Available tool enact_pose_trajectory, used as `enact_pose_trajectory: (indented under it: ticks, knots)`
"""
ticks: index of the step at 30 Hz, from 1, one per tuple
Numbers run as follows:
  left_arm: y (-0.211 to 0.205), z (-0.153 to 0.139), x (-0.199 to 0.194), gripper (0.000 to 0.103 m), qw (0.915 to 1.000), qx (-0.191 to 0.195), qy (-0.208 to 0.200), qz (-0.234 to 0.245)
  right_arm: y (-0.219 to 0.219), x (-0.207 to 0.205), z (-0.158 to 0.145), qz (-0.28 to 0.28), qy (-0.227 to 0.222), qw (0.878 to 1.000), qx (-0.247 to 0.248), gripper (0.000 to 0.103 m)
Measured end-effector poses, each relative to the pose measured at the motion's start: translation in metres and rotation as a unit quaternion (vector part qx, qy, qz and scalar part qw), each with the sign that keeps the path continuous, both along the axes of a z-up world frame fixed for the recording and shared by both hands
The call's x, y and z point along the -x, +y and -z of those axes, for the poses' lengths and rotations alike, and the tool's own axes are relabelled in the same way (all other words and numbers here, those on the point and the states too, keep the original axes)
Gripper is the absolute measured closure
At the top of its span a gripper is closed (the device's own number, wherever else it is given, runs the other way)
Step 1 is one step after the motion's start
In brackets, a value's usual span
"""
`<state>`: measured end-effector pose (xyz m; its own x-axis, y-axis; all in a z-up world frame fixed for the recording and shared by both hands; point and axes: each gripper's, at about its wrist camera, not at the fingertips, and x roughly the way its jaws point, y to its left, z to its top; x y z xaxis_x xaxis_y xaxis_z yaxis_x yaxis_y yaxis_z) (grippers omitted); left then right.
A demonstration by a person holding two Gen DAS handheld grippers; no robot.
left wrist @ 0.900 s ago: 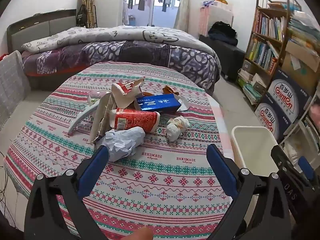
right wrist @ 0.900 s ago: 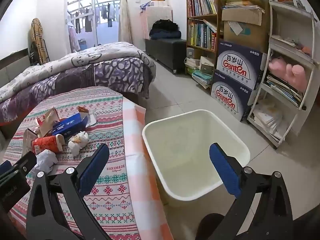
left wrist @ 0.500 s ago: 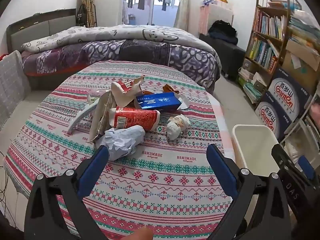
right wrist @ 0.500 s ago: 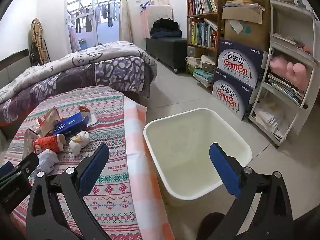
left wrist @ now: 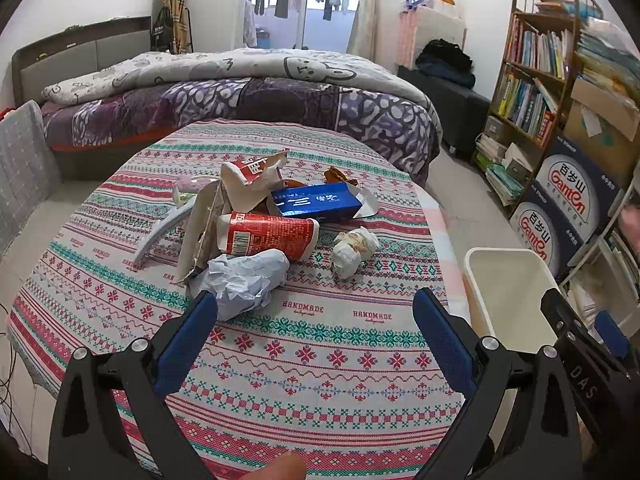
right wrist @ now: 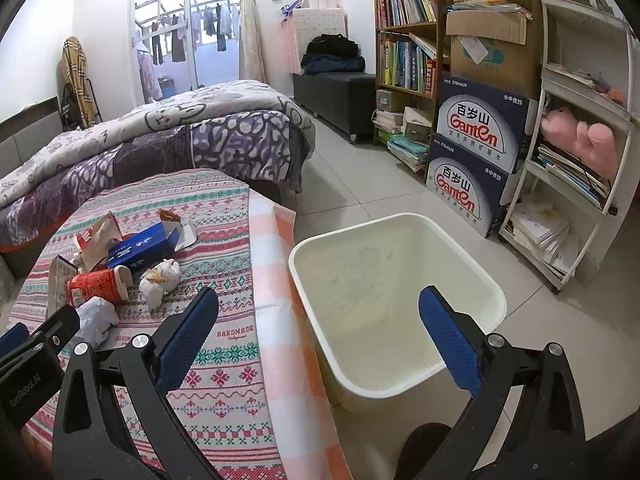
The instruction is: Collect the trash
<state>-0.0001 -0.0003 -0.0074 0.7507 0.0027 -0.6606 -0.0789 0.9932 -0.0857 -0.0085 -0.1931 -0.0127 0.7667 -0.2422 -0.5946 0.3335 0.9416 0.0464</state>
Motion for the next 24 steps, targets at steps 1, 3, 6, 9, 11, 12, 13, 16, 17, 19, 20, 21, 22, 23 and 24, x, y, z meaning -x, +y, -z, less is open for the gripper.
enact_pose_trajectory:
  ticks: [1, 3, 6, 9, 11, 12, 13, 16, 17, 19, 20, 21, 22, 23, 24]
  knots:
    - [-0.0001, -0.0001, -0.0001, 0.008, 1.0000, -0.001, 0.000, 0.000, 0.0012, 0.0000, 0.0004, 0.000, 0.000, 1.000, -0.001, 0.007]
    - [0.0000, 0.0009, -0.0001, 0.008, 1.0000, -0.001, 0.001, 0.000, 0.0002, -0.0005, -0.0001, -0.001, 0.000, 1.000, 0.001, 0.007]
    - [0.0001, -0.0002, -0.0003, 0.008, 1.0000, -0.001, 0.002, 0.000, 0.0011, -0.0007, 0.0003, -0.001, 0.000, 1.000, 0.000, 0.007]
    - [0.0002, -0.0004, -0.0003, 0.008, 1.0000, -0.002, 0.001, 0.000, 0.0005, -0.0004, 0.0019, -0.002, 0.003, 1.000, -0.001, 0.007]
    - [0.0003, 0.0001, -0.0002, 0.008, 1.0000, -0.002, 0.001, 0.000, 0.0013, -0.0004, 0.0031, -0.002, 0.004, 1.000, -0.001, 0.007]
    - [-0.0004, -0.0006, 0.0004, 0.008, 1.0000, -0.001, 0.001, 0.000, 0.0011, -0.0004, 0.0030, -0.002, 0.004, 1.000, -0.001, 0.007]
    - [-0.0004, -0.0007, 0.0004, 0.008, 1.0000, -0.001, 0.001, 0.000, 0.0015, -0.0005, 0.0031, -0.003, 0.004, 1.000, -0.001, 0.007]
    - [-0.0009, 0.0035, -0.0002, 0.008, 1.0000, 0.001, 0.002, 0.000, -0.0003, -0.0007, 0.0029, -0.003, 0.004, 1.000, -0.001, 0.007]
    - [-0.0013, 0.0053, 0.0000, 0.008, 1.0000, 0.001, 0.002, 0.000, -0.0003, -0.0008, 0.0029, -0.003, 0.004, 1.000, -0.001, 0.007]
    - [-0.0003, 0.0071, -0.0026, 0.008, 1.0000, -0.001, 0.005, 0.000, 0.0002, -0.0009, 0.0032, -0.004, 0.004, 1.000, -0.001, 0.007]
    - [-0.0005, 0.0073, -0.0028, 0.008, 1.0000, -0.002, 0.006, 0.001, -0.0004, -0.0008, 0.0029, -0.004, 0.004, 1.000, -0.002, 0.007]
    - [-0.0006, 0.0077, -0.0029, 0.008, 1.0000, -0.002, 0.006, 0.001, -0.0003, -0.0007, 0.0030, -0.004, 0.004, 1.000, -0.002, 0.007]
    - [-0.0006, 0.0069, -0.0028, 0.008, 1.0000, -0.005, 0.006, 0.001, 0.0003, -0.0007, 0.0032, -0.004, 0.004, 1.000, -0.002, 0.007]
    - [-0.0008, 0.0078, -0.0025, 0.008, 1.0000, -0.005, 0.006, 0.001, 0.0001, -0.0008, 0.0029, -0.004, 0.004, 1.000, -0.002, 0.007]
    - [-0.0004, 0.0069, -0.0028, 0.008, 1.0000, -0.006, 0.006, 0.001, 0.0002, -0.0009, 0.0029, -0.004, 0.004, 1.000, -0.002, 0.007]
